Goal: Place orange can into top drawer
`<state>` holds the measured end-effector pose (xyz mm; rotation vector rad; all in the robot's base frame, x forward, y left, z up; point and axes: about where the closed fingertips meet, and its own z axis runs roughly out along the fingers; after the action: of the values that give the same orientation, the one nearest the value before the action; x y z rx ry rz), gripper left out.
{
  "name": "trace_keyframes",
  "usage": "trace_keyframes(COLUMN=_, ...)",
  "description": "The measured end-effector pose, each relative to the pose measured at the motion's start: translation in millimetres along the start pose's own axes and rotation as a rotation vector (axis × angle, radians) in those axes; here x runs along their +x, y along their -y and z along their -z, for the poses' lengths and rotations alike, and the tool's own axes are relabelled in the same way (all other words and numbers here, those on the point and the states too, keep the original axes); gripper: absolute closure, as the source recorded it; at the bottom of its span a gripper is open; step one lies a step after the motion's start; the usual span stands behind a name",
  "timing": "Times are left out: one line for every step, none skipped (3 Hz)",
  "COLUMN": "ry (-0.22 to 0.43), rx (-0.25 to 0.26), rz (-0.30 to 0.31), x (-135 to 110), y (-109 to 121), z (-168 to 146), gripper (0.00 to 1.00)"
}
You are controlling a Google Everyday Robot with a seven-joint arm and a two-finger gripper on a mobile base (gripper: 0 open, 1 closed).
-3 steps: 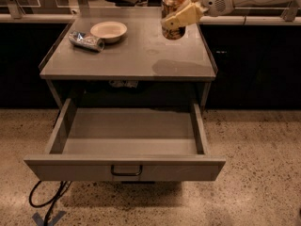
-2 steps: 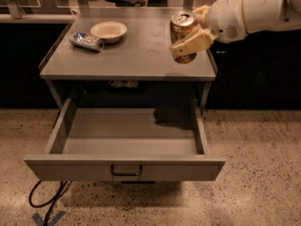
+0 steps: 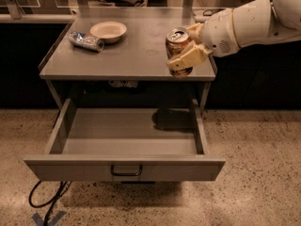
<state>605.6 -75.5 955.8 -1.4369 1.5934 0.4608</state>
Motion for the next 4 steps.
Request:
trace_keyframes(ry=-0.013, rx=-0.031, rz=-0.009, x=7.4, y=-5.9, z=-9.6, gripper=1.00)
trace_keyframes(ry=-0.036, rx=-0.102, rz=-0.065, x=47.2, y=-31.0, z=-43.7, gripper=1.00)
trace_keyframes(ry=-0.076, rx=-0.197, rz=-0.130, x=96.5, y=-73.1, z=-86.9, gripper=1.00)
trace_keyframes(ry=-0.142, rx=-0.281, rz=-0.163, x=150.8, y=-124.4, z=-129.0, gripper=1.00)
